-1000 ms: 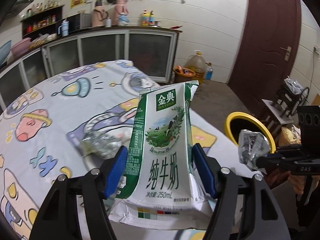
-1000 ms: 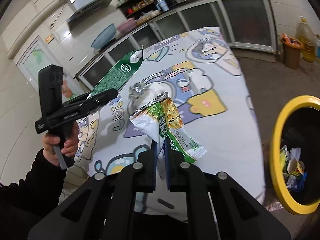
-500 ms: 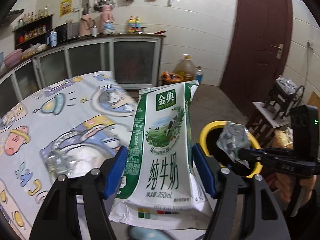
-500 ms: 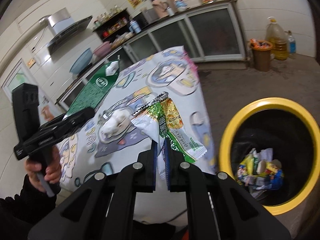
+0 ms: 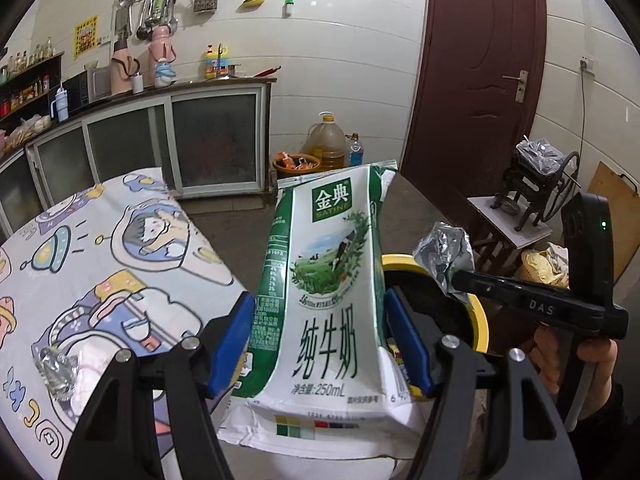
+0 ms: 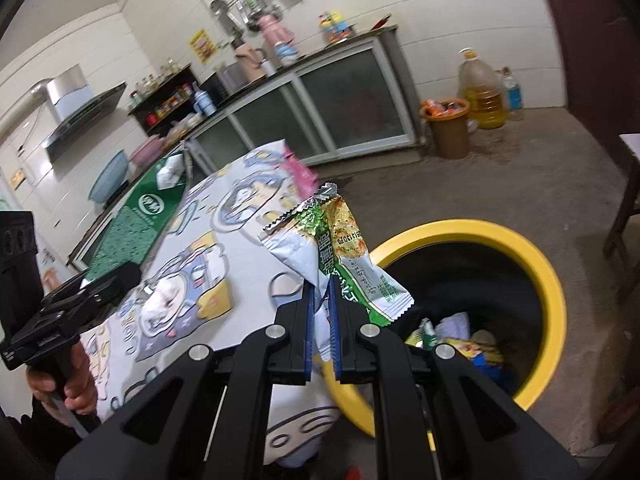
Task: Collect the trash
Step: 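Carry the carton and packet toward the bin, lifting them above its rim, then lower the carton and packet into the bin and open both grippers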
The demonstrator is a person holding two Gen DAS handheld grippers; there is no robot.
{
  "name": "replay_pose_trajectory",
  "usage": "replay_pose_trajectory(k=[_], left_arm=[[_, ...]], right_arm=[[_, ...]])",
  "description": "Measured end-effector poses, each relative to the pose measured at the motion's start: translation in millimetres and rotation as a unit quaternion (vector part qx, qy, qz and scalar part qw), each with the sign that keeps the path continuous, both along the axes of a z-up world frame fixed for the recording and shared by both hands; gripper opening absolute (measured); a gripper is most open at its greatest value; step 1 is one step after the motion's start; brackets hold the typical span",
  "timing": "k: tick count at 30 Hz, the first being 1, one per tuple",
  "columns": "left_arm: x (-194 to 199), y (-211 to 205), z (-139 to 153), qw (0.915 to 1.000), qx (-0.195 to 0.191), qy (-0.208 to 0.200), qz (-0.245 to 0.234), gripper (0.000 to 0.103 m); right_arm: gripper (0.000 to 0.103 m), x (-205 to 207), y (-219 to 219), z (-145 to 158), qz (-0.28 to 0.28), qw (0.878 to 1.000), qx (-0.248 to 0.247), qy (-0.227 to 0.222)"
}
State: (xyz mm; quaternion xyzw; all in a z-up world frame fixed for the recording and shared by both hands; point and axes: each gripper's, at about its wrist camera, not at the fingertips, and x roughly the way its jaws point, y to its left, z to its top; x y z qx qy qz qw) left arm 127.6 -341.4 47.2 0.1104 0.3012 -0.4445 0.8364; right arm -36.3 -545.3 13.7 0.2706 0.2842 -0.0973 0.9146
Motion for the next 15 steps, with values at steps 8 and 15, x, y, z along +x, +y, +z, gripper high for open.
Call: replay_pose_trajectory(k=[8,15], left_arm=[[-10.0,-25.9,1.4,0.9998,-0.005,-0.012,-0.016,0.064],[-15.7,-47.5,-7.3,0.9994,-0.001,-0.012,-0.033,0.064]], right_arm=[[0.008,-9.0,-22.1,-20.3,-0.037,0.999,0.010,0.016],[0.008,-7.4,-31.1,-39.9,-0.048,0.998,0.022,0.037]])
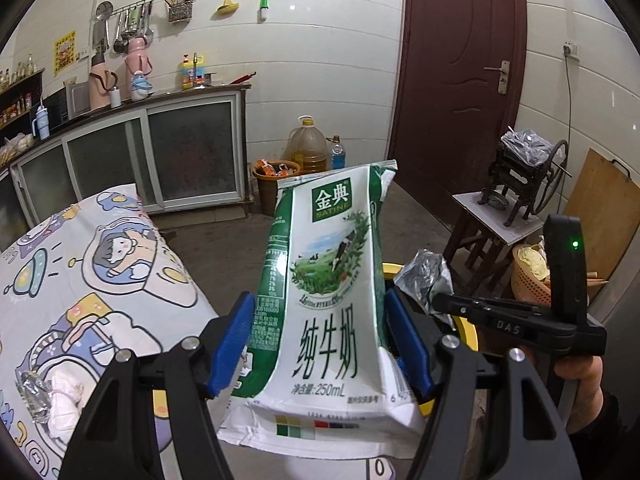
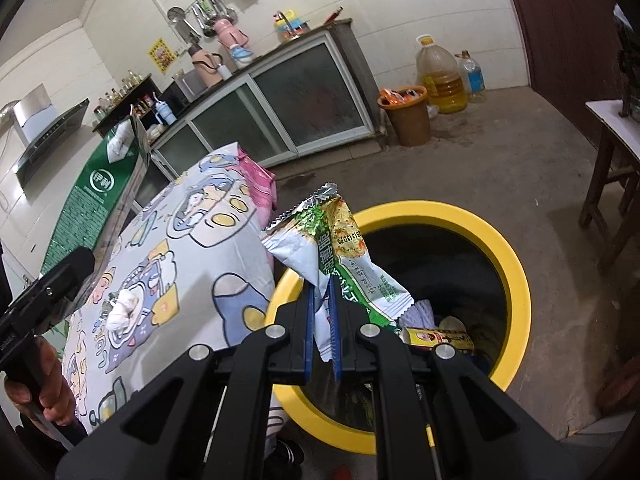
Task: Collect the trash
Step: 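Lower the carton and packet into the bin and open both grippers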
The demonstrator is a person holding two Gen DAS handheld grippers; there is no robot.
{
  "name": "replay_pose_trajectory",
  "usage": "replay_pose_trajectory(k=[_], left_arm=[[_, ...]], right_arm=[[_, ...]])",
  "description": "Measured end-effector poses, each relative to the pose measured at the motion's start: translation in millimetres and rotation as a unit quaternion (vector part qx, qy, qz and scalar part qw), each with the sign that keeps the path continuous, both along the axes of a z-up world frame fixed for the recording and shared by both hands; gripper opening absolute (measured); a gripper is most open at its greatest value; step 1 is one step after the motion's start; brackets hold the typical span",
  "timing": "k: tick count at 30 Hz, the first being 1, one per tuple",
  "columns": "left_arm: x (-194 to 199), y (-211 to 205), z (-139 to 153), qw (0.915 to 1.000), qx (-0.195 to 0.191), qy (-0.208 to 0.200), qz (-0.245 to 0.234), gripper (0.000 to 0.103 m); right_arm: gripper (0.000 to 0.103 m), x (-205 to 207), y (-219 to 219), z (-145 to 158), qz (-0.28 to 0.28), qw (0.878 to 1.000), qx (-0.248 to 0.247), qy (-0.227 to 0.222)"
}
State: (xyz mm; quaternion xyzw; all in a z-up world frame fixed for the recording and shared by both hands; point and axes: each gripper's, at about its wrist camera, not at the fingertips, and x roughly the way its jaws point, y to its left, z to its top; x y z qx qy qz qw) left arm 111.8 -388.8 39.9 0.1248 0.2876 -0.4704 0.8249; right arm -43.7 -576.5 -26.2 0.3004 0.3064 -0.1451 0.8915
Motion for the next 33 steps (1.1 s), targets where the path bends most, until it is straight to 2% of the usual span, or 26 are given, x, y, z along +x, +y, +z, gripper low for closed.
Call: replay_pose_trajectory(k=[9,24,33], left_arm=[[0.8,-21.9,-15.0,0.9997,0.008,0.014,-0.016,0.064],[13.5,-69.3,-66.4,0.9974,0.055,0.045,-0.014,0.064],[17.4,-79.3,-86.7,0.9954,0.076,0.057,-0.012,0.064]], right_arm=[[0.008,-4.0,-7.5,-17.3,-0.018,1.000,0.007,0.023],[0.008,4.7,-13.1,-46.4,-0.041,0.997,0.028,0.067],[0.008,10.3,-15.5,-51.1,-0.045,0.995,0.034,0.082]])
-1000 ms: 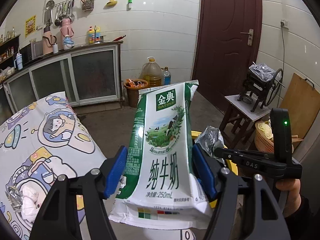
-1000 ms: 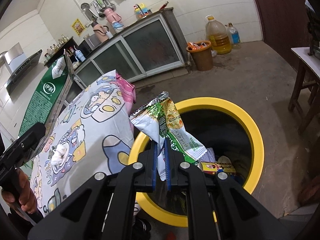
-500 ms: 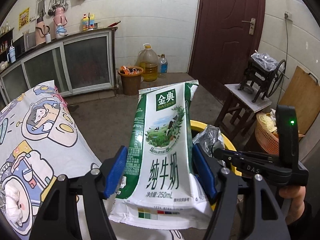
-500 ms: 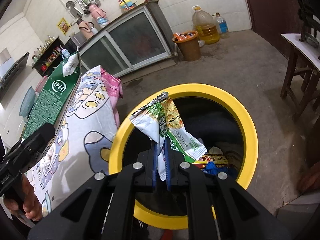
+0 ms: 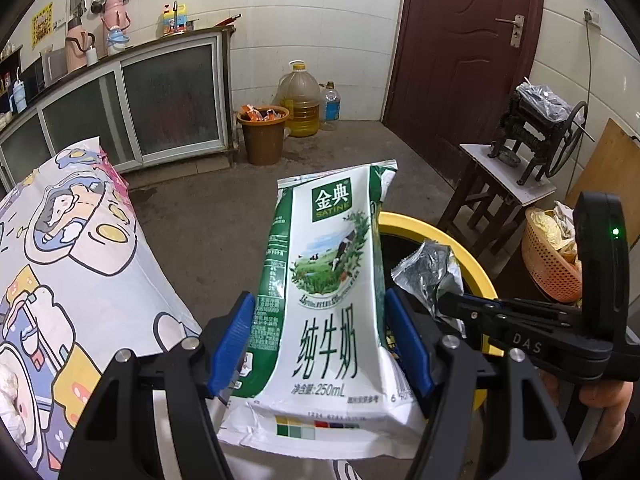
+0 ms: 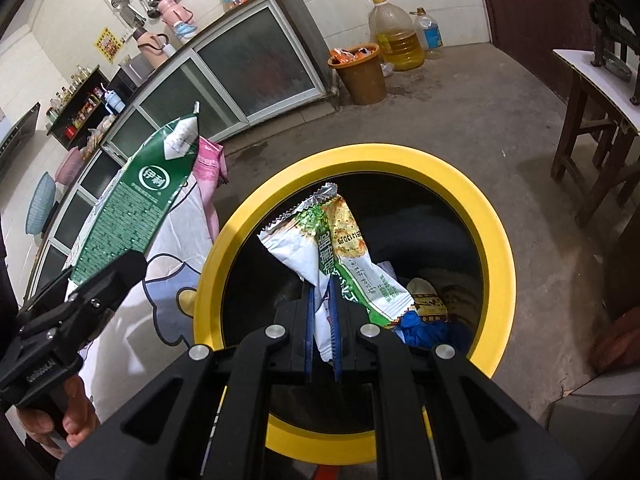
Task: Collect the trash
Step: 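Lower the carton and packet into the bin and open both grippers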
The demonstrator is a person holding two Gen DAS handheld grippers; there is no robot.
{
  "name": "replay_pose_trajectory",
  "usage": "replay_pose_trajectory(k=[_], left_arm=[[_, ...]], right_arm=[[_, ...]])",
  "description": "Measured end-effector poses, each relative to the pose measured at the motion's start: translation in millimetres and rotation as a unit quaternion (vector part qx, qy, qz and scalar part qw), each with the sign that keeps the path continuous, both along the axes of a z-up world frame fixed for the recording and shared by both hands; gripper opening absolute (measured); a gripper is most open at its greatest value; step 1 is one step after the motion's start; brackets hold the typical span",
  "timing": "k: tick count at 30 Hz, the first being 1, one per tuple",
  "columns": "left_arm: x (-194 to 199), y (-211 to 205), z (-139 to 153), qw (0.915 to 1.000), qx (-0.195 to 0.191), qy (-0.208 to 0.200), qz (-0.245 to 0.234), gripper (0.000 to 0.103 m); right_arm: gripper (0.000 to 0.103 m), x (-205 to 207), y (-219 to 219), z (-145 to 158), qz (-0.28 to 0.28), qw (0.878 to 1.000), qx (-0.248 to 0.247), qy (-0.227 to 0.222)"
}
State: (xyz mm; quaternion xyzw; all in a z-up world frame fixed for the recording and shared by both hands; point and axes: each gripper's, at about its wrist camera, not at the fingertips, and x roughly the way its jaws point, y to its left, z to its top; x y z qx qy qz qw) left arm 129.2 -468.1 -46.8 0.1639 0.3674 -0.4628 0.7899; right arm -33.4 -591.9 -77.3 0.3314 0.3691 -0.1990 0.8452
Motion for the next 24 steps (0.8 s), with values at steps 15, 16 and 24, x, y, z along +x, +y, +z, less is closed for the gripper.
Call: replay_pose_trajectory(k=[15,16,24], left_arm=[[-3.0,-14.6,-10.8,0.9998,0.018,0.007,0.001,0.064],[-2.9,-16.2,-11.3,0.9998,0.019,0.007,0.002,0.064],[-0.8,-23.3,-21.6,0.9995,0.023,0.018,0.008,0.064]], right_arm=[[0.008,2.1,-2.6,-6.8,-0.001,1.000,0.010,0.018],[0.008,2.3,-2.6,-7.1,-0.001,1.000,0.010,0.019],[0.008,9.4,-4.0,-11.4,0.005,0.999,0.016,0.028]])
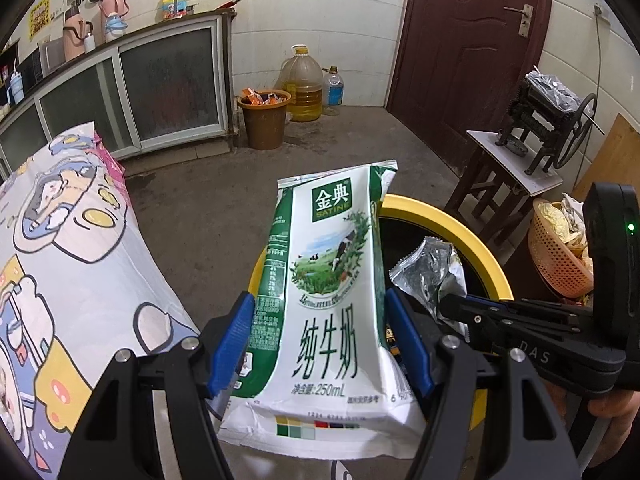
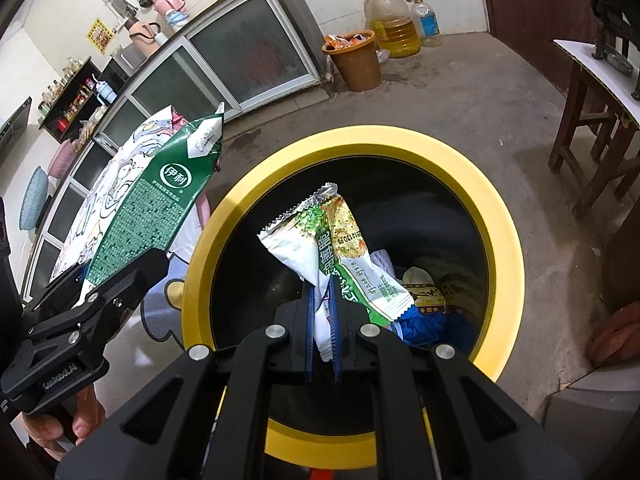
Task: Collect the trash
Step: 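Lower the carton and packet into the bin and open both grippers, then move both open grippers back to the foil and tissue on the table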
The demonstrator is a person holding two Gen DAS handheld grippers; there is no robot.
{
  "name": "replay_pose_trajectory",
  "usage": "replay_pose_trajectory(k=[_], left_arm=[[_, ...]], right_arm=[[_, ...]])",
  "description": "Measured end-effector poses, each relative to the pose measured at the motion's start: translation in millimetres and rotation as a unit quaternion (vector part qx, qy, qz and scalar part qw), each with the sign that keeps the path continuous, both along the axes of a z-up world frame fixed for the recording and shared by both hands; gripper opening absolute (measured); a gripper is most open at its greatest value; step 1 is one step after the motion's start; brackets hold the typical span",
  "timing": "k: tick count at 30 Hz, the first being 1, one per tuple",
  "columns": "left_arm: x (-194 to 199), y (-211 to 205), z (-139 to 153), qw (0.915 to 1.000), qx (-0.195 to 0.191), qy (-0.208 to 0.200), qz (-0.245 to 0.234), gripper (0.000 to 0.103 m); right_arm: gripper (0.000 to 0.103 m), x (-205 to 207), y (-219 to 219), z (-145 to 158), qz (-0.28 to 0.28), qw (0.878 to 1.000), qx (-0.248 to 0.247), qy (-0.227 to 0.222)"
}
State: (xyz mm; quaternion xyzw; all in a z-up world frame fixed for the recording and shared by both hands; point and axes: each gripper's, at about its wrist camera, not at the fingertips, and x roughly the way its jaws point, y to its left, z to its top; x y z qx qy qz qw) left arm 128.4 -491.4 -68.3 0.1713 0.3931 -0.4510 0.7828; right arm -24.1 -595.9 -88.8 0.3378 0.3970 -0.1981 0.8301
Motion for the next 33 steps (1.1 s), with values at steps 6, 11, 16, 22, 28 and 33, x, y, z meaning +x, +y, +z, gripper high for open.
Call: replay_pose_trajectory(k=[6,11,16,22,28,33], left_arm=[[4.1,0.9,-0.6,0.9997,-0.008,0.021,0.012,0.083],[13.7,22.5,11.3,0.9975,-0.038,0.030,0.051,0.095],[21.2,51.2,32.7,0.9930,-0.072,0.032,0.087,0.095],[21.3,80.5,62.1,0.9882,-0.104,0.008,0.112,0.095],[24.2,116.1,80.7,0.9828,-0.115,-0.014,0.144,0.095],[28.6,153.3,88.3,0.9790,-0.115,-0.028,0.166,0.095]], right_arm=[[0.013,1.6,-4.0,-9.5,-0.010,1.000,0.007,0.025],[0.062,-5.4,-2.1,-2.4,-0.027,0.999,0.002,0.018],[0.062,-7.9,6.5,11.8,-0.032,0.999,-0.022,0.020],[0.062,-6.7,17.0,26.9,-0.033,0.999,-0.036,0.020],[0.062,3.2,38.8,46.3,-0.010,0.999,-0.049,0.009],[0.062,19.1,62.4,58.5,0.021,0.998,-0.053,-0.008]])
